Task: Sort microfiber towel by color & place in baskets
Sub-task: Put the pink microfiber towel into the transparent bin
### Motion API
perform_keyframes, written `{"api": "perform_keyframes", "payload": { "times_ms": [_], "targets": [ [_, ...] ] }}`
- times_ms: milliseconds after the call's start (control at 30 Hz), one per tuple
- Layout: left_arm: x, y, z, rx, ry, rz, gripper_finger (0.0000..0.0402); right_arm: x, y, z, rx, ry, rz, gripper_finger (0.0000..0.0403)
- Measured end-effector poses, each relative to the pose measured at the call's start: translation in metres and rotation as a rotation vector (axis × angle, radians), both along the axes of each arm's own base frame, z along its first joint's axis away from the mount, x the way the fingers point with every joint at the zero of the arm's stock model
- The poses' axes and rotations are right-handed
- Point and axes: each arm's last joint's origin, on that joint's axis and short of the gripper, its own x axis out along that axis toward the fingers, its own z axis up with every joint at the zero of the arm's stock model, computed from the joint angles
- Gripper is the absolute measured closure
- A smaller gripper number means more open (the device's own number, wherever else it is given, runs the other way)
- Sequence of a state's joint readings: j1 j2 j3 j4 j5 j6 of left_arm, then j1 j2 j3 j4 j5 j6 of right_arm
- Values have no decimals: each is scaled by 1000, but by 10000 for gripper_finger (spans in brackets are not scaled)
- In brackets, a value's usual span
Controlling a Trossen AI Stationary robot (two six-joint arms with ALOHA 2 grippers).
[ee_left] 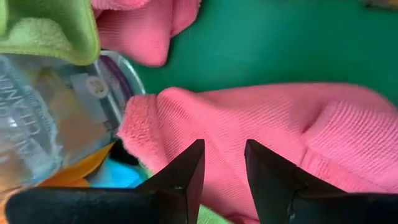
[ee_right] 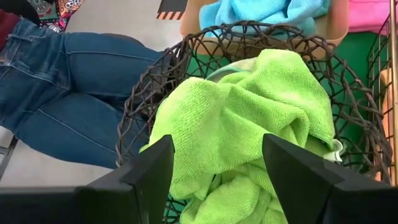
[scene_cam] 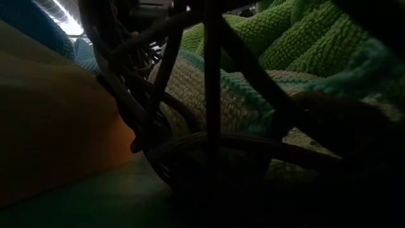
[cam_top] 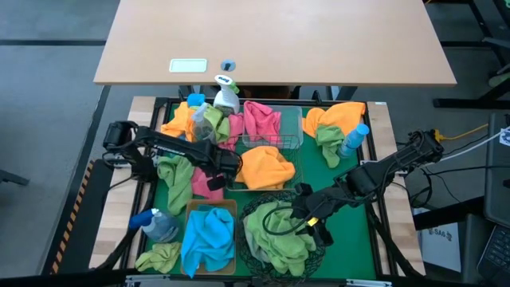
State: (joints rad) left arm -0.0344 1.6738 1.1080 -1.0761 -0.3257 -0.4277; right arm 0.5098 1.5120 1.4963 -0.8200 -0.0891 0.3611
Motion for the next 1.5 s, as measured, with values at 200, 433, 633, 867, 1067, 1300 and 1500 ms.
{"api": "perform_keyframes", "payload": {
  "times_ms": [200, 433, 633, 867, 1067, 1300, 1500],
  "targets": [
    [-13, -3, -4, -14, 87, -92, 292, 0, 0, 0, 0, 0, 0, 160],
    [-37, 3, -40, -157, -56, -90, 292, 0, 0, 0, 0, 0, 0, 160],
    [-47, 11, -53, -138, -50, -62, 292, 0, 0, 0, 2, -4, 0, 160],
    [-46, 11, -54, -130, -69, -64, 293, 0, 0, 0, 3, -7, -1, 160],
    [-45, 9, -55, -119, -76, -70, 348, 1, 0, 0, 2, -7, -2, 160],
    [-43, 5, -51, -122, -59, -82, 397, 0, 0, 0, 3, -6, -4, 160],
    [-34, -5, -26, -129, -1, -116, 400, 0, 0, 0, 0, 0, -4, 160]
  ]
}}
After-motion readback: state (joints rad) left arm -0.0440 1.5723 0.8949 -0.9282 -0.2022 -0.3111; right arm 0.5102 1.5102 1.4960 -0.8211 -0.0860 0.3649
